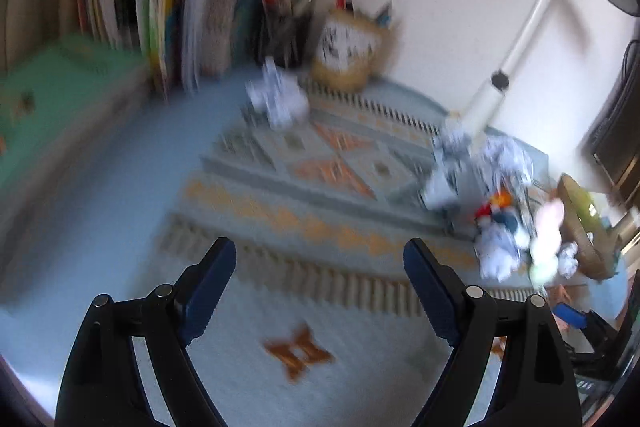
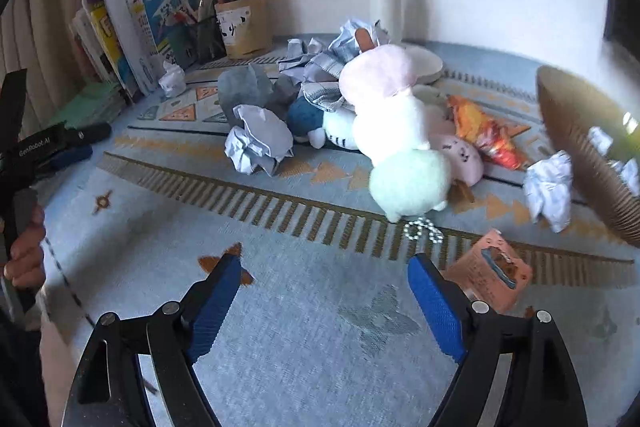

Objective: Organize objects
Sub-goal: 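Grasp a crumpled paper ball with the right tool while the left tool grasps another, then carry both paper balls to the brown glass bowl and release them inside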

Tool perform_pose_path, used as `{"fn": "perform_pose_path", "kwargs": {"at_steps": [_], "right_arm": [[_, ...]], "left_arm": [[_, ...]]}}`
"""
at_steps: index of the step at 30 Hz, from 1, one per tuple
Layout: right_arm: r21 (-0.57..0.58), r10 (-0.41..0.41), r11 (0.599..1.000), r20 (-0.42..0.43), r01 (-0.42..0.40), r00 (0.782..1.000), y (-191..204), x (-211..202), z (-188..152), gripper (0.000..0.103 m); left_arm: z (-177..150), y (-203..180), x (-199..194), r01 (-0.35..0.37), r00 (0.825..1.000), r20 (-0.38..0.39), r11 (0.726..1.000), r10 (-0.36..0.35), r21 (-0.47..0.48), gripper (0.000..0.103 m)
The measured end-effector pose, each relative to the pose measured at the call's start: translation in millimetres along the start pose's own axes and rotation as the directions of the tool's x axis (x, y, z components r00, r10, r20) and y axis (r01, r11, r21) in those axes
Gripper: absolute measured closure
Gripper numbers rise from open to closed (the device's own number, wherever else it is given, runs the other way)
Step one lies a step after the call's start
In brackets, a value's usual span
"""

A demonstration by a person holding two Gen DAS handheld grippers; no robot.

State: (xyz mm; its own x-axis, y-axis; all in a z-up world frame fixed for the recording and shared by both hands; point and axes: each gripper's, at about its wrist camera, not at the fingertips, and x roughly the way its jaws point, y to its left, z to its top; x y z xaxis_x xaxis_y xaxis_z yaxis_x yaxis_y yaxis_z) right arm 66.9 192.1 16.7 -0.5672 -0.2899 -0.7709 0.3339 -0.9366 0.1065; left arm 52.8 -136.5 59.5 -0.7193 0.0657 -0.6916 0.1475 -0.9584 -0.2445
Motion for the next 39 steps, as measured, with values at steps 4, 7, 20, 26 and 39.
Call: {"fn": "perform_pose_path", "kwargs": {"at_steps": [4, 7, 20, 26, 39], "right_arm": [[0.058, 0.098, 0.994, -0.005, -0.098, 0.995, 13, -4, 34, 0.019], [0.041, 0.125, 0.991, 0.019, -0.125, 0.992, 41, 0, 55, 0.019], [0.025, 0.021, 0.999, -0.042, -0.020, 0.999, 60, 78, 74, 0.051], [0.063, 0.062, 0.996, -0.006, -0.061, 0.998, 52, 72, 72, 0.070], [0.081, 0.061, 0.995, 0.038, -0.064, 0.997, 23, -24, 2, 0.071]], "left_arm": [[47, 13, 11, -0.024, 1.000, 0.003, 0.998, 0.024, 0.060, 0.018], [69, 20, 44, 0.028, 0.999, -0.047, 0.998, -0.025, 0.062, 0.018], [104, 28, 151, -0.071, 0.994, -0.084, 0.997, 0.070, -0.006, 0.037], [100, 17, 133, -0.033, 0.999, -0.033, 0.996, 0.036, 0.079, 0.065], [-10, -63, -12, 0.250, 0.963, 0.051, 0.950, -0.263, 0.187, 0.064]]}}
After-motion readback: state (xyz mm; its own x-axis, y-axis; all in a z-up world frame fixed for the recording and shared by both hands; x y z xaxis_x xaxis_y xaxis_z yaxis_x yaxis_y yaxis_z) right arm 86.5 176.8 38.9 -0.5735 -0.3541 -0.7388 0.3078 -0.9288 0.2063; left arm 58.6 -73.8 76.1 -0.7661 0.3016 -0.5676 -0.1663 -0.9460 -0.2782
